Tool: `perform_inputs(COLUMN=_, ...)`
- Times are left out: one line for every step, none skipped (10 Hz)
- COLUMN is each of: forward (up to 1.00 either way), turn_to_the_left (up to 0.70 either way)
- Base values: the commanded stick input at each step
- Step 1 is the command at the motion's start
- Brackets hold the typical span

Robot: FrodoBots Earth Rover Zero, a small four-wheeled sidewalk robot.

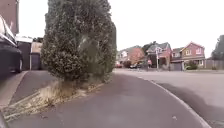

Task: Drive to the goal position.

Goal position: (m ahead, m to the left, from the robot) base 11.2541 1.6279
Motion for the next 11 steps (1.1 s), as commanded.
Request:
perform_inputs(forward=0.0, turn_to_the_left=0.0)
perform_inputs(forward=0.15, turn_to_the_left=0.0)
perform_inputs(forward=1.0, turn_to_the_left=0.0)
perform_inputs(forward=1.0, turn_to_the_left=0.0)
perform_inputs(forward=1.0, turn_to_the_left=0.0)
perform_inputs(forward=1.0, turn_to_the_left=0.0)
perform_inputs(forward=1.0, turn_to_the_left=0.0)
perform_inputs(forward=1.0, turn_to_the_left=0.0)
perform_inputs(forward=1.0, turn_to_the_left=0.0)
perform_inputs(forward=1.0, turn_to_the_left=0.0)
perform_inputs(forward=1.0, turn_to_the_left=0.0)
